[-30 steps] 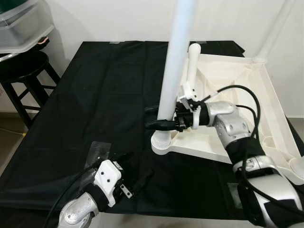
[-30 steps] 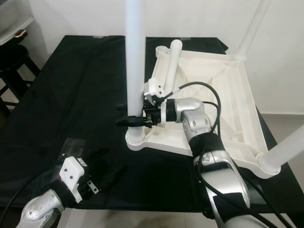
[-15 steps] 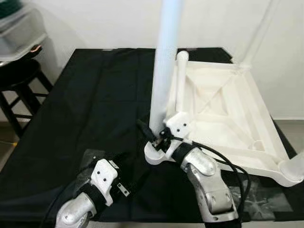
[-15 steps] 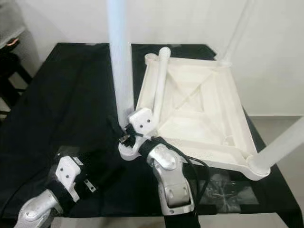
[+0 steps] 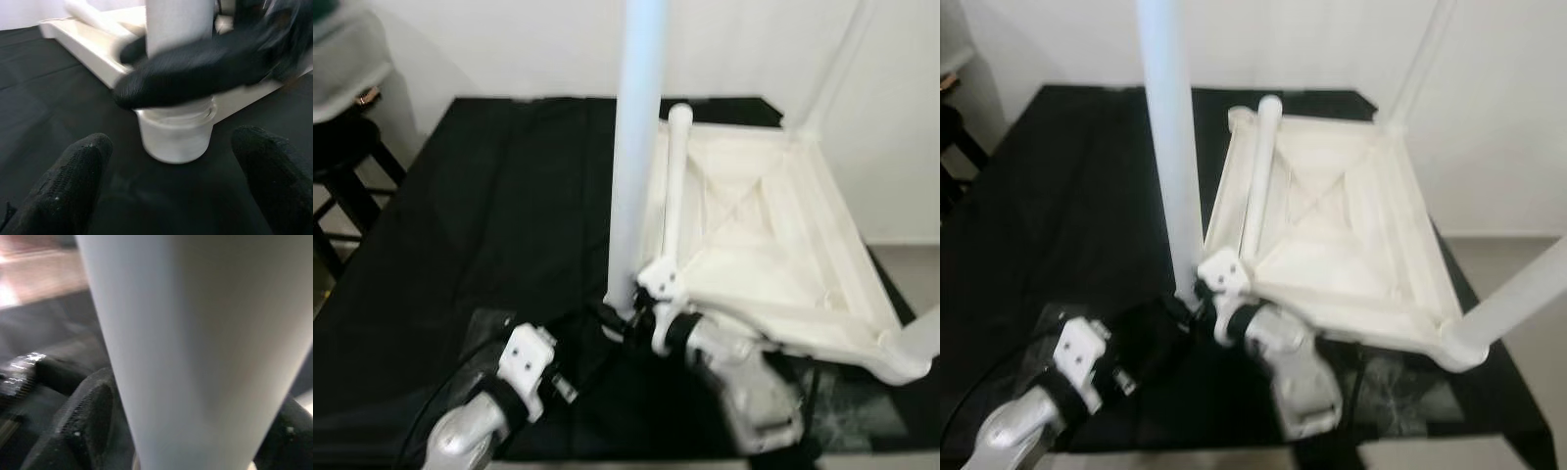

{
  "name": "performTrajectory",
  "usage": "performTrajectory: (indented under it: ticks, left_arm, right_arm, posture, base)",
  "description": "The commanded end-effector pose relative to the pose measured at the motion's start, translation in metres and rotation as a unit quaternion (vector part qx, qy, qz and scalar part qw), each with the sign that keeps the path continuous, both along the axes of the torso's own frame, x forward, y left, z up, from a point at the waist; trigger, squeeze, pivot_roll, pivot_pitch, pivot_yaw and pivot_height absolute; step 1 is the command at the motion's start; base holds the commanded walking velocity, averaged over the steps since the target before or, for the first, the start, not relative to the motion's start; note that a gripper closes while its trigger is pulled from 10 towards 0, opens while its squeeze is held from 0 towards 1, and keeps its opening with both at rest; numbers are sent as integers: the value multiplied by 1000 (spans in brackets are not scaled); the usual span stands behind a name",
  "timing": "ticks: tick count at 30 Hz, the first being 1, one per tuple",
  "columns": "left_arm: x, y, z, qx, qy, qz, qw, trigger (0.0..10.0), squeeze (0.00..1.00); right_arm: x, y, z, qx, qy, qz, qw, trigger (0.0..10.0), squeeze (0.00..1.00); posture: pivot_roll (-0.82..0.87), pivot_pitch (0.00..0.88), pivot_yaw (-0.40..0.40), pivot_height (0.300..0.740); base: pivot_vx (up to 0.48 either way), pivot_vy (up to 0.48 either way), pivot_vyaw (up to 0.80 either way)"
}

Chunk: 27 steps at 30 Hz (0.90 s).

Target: Building children table

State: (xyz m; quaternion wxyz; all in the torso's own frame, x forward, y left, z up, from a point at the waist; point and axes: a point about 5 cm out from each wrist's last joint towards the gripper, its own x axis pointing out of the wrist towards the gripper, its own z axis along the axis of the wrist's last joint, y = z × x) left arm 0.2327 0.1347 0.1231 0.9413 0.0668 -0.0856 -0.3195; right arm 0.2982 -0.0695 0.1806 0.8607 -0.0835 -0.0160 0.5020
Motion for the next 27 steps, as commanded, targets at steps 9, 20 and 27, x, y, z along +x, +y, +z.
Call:
performTrajectory:
  ticks: [9, 20, 27]
  left_arm:
    - [-1, -4, -9, 4, 12, -3, 1000, 10000, 0]
    - [-3, -6, -12, 3, 13, -3, 1000, 10000, 0]
    - [-4, -7, -12, 3, 12, -4, 1000, 10000, 0]
  right_arm:
    - [14, -5, 9, -16, 12, 217, 976, 10000, 0]
    - [36, -17, 23, -10, 55, 288, 956, 0, 0]
    - [39, -25, 17, -16, 49, 274, 960, 0, 0]
  posture:
    - [15, 156, -35, 740]
    - [23, 147, -43, 740]
    - [18, 153, -43, 740]
  base:
    - [0, 0, 0]
    - [0, 0, 0]
    - [0, 0, 0]
